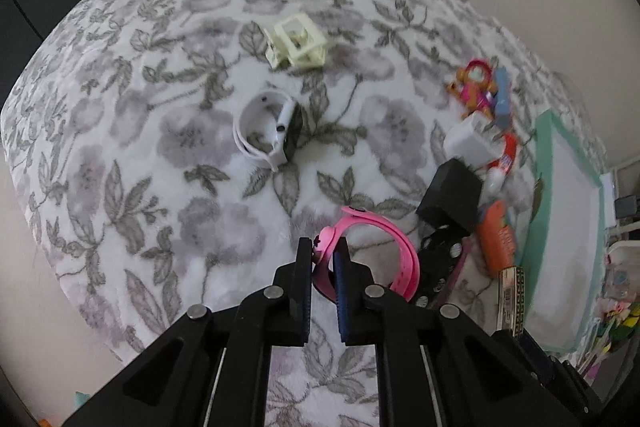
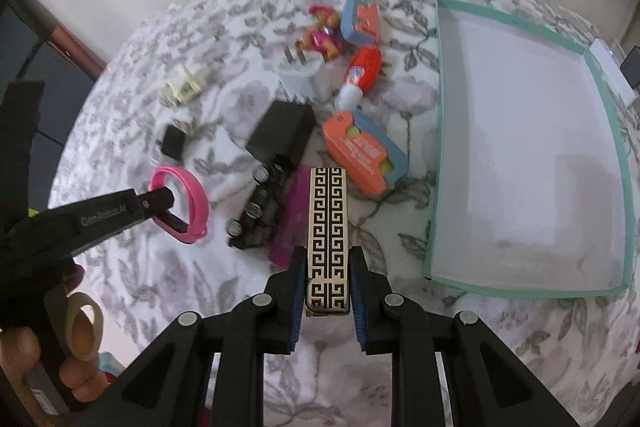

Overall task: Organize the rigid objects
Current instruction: 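Carry both items into the white tray and open both tools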

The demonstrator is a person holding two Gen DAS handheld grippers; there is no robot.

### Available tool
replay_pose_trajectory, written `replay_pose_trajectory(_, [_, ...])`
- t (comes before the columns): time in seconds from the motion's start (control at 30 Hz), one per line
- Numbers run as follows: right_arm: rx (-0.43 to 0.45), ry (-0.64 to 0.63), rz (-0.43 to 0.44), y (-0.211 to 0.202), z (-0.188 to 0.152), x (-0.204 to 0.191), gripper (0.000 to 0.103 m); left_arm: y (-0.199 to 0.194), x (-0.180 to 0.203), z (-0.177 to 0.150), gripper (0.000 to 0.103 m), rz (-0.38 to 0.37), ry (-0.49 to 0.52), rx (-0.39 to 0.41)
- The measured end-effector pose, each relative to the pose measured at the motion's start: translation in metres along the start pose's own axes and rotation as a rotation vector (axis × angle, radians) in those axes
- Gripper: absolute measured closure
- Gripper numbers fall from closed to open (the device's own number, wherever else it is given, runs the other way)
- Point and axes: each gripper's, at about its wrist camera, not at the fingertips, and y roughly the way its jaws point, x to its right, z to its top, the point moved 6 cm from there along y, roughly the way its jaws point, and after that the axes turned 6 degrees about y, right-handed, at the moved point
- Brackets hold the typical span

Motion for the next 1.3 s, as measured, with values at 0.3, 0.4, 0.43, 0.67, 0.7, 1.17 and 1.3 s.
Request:
replay_pose_trajectory(0.3, [0.206, 0.048, -0.033, -0.055, 0.037, 0.016, 0.081, -0.074, 0.055, 0.035, 0.093, -0.051, 0.077, 0.133])
replay_pose_trajectory(0.4, [0.256, 0.084, -0.084, -0.068, 0.051, 0.035, 0.081, -0.082, 0.089, 0.046, 0.093, -0.093, 0.102, 0.151])
replay_pose_trajectory(0.43, [0.269, 0.101, -0.099, -0.071, 0.056, 0.043, 0.081, -0.084, 0.103, 0.048, 0.093, -0.106, 0.119, 0.159])
replay_pose_trajectory(0.67, [0.328, 0.209, -0.192, -0.078, 0.077, 0.108, 0.081, -0.058, 0.187, 0.043, 0.093, -0.177, 0.219, 0.115])
replay_pose_trajectory(0.7, [0.329, 0.230, -0.205, -0.077, 0.079, 0.120, 0.081, -0.055, 0.196, 0.042, 0.093, -0.175, 0.229, 0.114])
replay_pose_trajectory(1.17, [0.246, 0.317, -0.297, -0.027, 0.096, 0.206, 0.081, 0.022, 0.280, 0.036, 0.093, -0.149, 0.350, 0.046])
replay_pose_trajectory(1.3, [0.231, 0.320, -0.307, -0.016, 0.099, 0.218, 0.081, 0.040, 0.290, 0.035, 0.093, -0.142, 0.367, 0.027])
